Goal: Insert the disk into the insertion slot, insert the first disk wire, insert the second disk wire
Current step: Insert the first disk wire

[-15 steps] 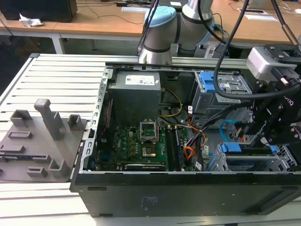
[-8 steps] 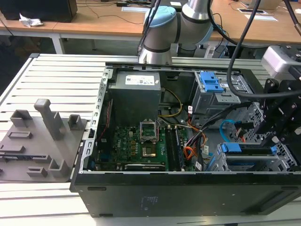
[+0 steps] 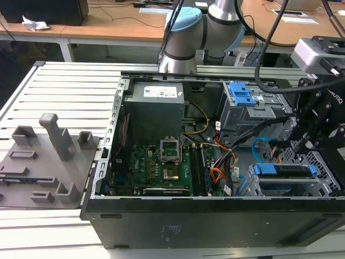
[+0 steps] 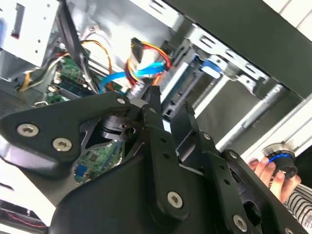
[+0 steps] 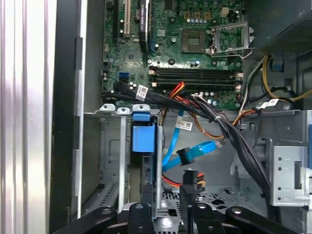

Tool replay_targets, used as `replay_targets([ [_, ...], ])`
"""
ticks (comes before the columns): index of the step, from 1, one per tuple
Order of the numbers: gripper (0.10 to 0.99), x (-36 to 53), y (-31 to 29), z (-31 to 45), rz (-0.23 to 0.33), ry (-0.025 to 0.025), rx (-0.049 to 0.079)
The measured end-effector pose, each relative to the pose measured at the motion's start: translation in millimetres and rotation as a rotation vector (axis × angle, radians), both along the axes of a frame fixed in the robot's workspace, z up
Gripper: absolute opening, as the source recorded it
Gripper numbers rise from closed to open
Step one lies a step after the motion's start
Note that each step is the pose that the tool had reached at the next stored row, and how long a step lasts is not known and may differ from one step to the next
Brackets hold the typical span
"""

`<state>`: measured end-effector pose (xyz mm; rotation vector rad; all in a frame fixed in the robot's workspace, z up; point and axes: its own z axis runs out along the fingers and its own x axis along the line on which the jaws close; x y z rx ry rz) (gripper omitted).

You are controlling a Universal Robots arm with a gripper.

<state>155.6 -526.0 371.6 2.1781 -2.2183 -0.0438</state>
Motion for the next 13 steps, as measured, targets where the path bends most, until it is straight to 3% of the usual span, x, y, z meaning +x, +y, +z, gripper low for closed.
replay_targets([
  [3,0.361,-1.8,6.9,-1.0,0.0,0.0,0.0],
  [7,0.361,-4.9,16.1,-7.7,-0.001,0.0,-0.001],
  [9,0.361,-7.0,16.7,-14.3,-0.001,0.0,-0.003],
  [13,0.361,-7.8,16.7,-19.2,-0.001,0.0,-0.006],
])
